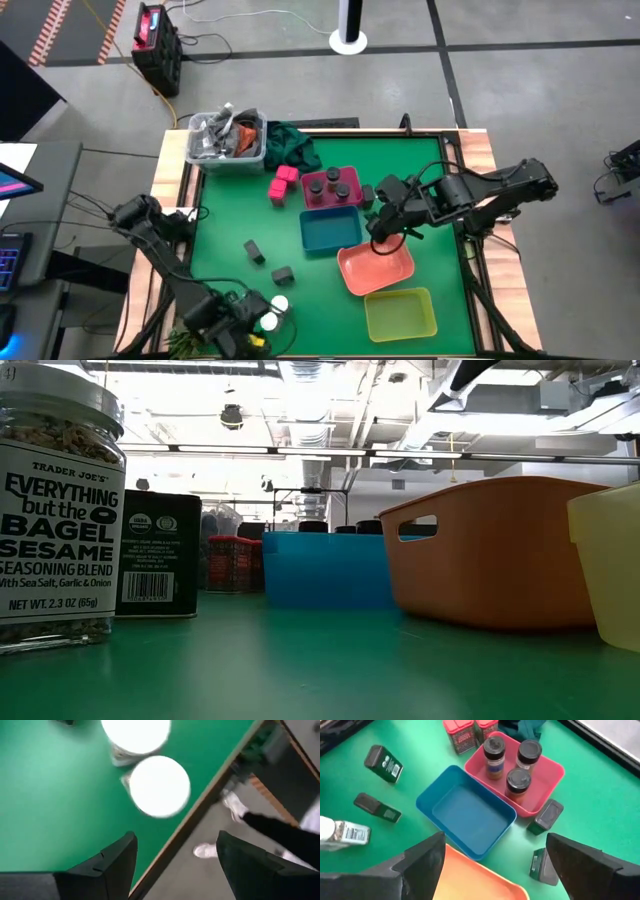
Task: Sort spices by type
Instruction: Put the bottom white seasoning bottle into the blue bin
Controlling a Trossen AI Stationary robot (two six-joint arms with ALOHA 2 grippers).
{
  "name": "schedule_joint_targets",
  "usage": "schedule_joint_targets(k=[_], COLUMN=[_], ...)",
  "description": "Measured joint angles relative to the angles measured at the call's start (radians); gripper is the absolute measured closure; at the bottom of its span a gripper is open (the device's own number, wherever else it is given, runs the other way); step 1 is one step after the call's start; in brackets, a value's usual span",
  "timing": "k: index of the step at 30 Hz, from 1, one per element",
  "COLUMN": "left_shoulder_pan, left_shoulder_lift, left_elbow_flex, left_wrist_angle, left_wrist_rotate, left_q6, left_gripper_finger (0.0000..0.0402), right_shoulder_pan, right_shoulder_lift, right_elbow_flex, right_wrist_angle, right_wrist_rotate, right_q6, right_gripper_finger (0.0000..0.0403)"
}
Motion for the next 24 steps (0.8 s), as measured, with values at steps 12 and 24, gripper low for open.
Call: schedule_joint_targets(k=[12, 24], left_shoulder_pan=[0.103, 0.120], left_shoulder_lift=[0.048, 0.048], left_elbow_flex=[0.030, 0.030], left_wrist_angle=[-0.013, -0.058], left_wrist_rotate=[0.060, 0.107], left_q6=[-0.219, -0.207], left_gripper_finger=[0.0144, 0.0144], right_shoulder_pan=[0.019, 0.016], right_shoulder_lift=[-0.001, -0.001], right_elbow_flex=[0.000, 0.000], right_wrist_angle=[0.046, 0.118], right_wrist_rotate=[-0.001, -0.006], right_q6=[-0.225, -0.296], right_gripper_finger=[0.0034, 0.0034])
